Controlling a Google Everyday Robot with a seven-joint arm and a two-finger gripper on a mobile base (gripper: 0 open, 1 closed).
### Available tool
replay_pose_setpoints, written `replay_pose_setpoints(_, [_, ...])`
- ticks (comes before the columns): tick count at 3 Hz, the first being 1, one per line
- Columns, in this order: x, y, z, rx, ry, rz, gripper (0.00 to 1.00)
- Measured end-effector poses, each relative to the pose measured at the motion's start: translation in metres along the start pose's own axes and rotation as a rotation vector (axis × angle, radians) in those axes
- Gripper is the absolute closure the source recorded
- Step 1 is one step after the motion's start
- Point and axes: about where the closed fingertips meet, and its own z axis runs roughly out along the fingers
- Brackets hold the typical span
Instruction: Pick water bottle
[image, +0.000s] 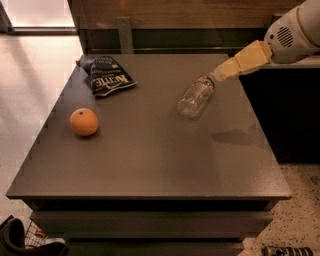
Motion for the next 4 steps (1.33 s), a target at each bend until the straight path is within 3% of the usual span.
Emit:
replay_pose_setpoints(1, [0.0,0.0,0.0,0.0,0.001,0.001,0.0])
replay_pose_setpoints(2, [0.0,-0.002,0.0,0.01,-0.002,0.057,0.0])
replay_pose_setpoints(3, [-0.006,-0.019,0.014,0.126,0.052,0.227,0.0])
replay_pose_setpoints(4, [-0.012,-0.035,0.035,0.213,0.13,0.345,0.0])
